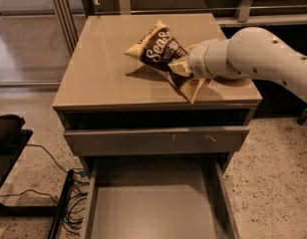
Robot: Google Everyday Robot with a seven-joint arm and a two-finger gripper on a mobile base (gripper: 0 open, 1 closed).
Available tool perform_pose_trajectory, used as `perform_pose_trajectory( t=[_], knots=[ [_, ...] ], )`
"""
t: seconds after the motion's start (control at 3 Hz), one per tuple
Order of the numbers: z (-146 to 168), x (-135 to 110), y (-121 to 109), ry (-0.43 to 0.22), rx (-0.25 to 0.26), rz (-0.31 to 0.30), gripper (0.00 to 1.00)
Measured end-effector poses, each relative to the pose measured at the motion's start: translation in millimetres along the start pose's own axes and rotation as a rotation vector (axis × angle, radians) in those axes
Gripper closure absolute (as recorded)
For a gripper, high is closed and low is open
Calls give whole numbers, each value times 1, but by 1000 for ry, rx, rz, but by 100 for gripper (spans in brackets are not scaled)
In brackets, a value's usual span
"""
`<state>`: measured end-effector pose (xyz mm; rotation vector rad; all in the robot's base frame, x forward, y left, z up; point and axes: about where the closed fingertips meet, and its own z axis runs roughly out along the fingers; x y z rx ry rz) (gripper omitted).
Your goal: Pick brown chip bag from middle drawer and place on counter
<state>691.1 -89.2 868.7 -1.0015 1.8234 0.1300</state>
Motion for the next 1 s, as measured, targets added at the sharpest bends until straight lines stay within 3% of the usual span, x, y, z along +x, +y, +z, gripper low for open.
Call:
perform_pose_trajectory(
  t=[0.33,0.67,1.0],
  knots=[
    [0,0,0,0,0,0,12],
    [0,0,0,0,0,0,0],
    [0,0,0,0,0,0,0]
  ],
)
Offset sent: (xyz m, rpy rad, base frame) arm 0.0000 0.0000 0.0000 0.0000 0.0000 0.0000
